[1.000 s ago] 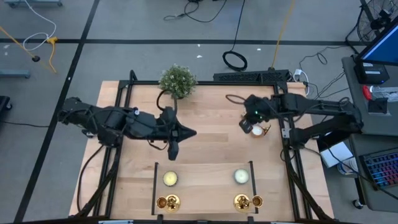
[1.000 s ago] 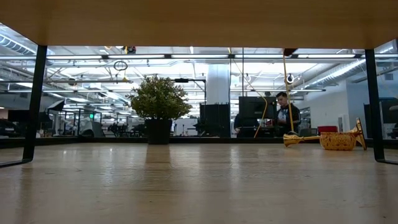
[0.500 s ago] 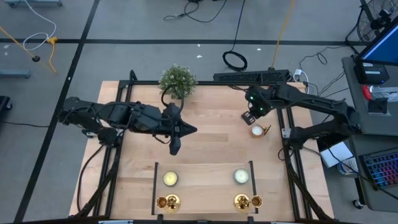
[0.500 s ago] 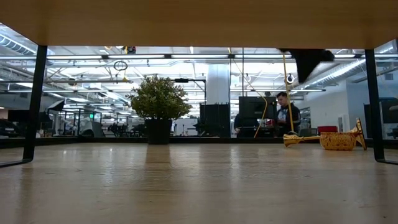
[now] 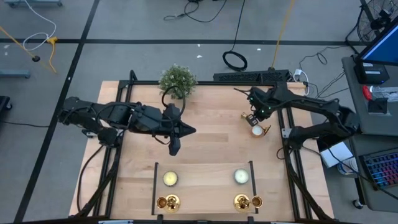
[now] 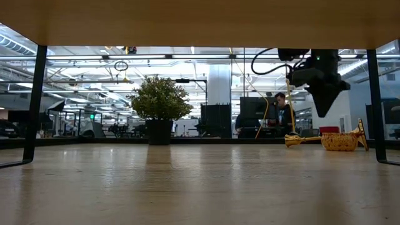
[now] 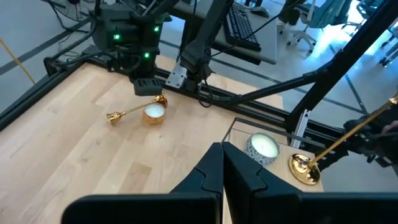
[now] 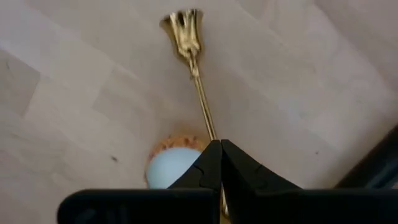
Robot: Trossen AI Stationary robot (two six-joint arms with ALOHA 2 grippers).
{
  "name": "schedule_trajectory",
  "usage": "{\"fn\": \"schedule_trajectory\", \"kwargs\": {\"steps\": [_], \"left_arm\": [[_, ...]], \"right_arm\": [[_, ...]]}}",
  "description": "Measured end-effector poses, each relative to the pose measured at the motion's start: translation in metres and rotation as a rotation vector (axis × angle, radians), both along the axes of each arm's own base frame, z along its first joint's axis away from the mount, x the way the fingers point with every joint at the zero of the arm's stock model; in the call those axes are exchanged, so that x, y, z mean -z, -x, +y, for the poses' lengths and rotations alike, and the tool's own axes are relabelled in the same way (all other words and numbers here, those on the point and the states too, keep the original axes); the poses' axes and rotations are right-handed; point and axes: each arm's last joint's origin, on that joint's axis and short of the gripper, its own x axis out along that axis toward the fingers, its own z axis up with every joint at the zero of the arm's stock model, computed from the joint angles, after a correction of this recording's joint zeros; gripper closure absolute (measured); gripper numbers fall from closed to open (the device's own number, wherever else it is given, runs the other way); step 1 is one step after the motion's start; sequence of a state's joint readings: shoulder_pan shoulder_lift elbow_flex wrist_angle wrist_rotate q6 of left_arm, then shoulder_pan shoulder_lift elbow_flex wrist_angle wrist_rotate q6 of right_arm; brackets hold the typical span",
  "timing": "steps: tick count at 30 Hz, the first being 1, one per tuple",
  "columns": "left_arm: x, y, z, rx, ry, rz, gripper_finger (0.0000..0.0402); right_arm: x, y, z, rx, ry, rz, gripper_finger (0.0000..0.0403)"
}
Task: Pick & Place candle stick holders
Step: Put the gold candle holder on the shelf
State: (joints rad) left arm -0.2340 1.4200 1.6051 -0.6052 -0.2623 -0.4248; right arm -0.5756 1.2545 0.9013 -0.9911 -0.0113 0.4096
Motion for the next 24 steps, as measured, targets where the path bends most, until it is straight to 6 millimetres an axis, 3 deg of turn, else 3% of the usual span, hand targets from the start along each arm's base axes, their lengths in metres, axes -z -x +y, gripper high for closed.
{"fn": "schedule_trajectory", "kwargs": {"steps": [7, 19, 24], "left_arm": [[0.000, 0.000, 0.002, -0.005, -0.001, 0.001, 0.0398], [0.000, -0.001, 0.006, -0.021, 0.003, -0.002, 0.0398], [0.000, -0.001, 0.006, -0.024, 0.011, -0.003, 0.0398]], "right_arm": [[0.001, -0.005, -0.012, -0.054, -0.026, -0.097, 0.0387], [0.017, -0.015, -0.020, -0.107, -0.020, -0.035, 0.0262], [0.024, -0.017, -0.023, -0.106, 0.008, 0.025, 0.0229]]}}
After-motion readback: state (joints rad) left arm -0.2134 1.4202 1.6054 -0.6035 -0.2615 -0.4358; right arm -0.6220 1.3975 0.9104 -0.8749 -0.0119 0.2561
